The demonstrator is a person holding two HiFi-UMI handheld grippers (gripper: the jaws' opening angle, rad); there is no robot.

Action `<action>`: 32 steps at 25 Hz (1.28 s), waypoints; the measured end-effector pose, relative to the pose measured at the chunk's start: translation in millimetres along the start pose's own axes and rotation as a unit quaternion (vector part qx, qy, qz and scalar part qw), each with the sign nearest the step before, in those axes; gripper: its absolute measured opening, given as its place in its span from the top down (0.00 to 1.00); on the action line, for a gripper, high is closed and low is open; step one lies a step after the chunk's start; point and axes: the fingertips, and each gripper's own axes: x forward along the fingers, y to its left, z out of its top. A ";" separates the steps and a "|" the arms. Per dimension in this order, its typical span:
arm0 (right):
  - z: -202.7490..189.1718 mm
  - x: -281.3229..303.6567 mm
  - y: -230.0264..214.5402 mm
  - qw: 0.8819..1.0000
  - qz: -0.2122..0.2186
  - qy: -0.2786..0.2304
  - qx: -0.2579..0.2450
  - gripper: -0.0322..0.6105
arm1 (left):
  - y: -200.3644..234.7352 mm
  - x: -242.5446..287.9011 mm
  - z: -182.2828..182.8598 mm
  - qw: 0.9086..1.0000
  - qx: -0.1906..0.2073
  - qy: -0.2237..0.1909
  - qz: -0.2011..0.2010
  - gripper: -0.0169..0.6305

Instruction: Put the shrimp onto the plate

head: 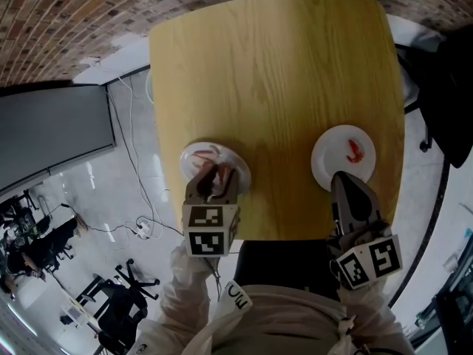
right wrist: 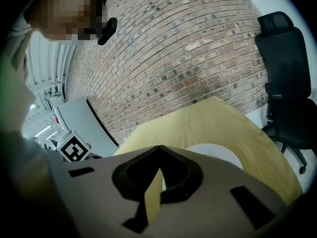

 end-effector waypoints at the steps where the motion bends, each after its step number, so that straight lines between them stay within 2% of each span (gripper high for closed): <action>1: 0.3 -0.9 0.2 1.000 0.000 -0.001 0.001 0.91 | -0.5 -2.0 2.1 1.000 0.003 -0.002 0.000 0.73; 7: 4.0 -13.1 -6.5 1.000 -0.011 -0.013 0.005 0.91 | -20.7 -13.2 24.2 0.999 0.032 -0.023 -0.015 0.73; 14: 13.8 -42.6 -35.0 0.998 -0.044 -0.037 0.017 0.91 | -74.9 -13.0 51.9 0.995 0.083 -0.039 -0.050 0.73; 22: 16.8 -78.8 -72.2 0.993 -0.091 -0.061 0.043 0.91 | -138.9 -0.9 77.2 0.983 0.153 -0.046 -0.091 0.73; 32: 15.1 -119.7 -113.9 0.984 -0.141 -0.084 0.072 0.91 | -200.5 19.5 100.2 0.970 0.202 -0.046 -0.126 0.73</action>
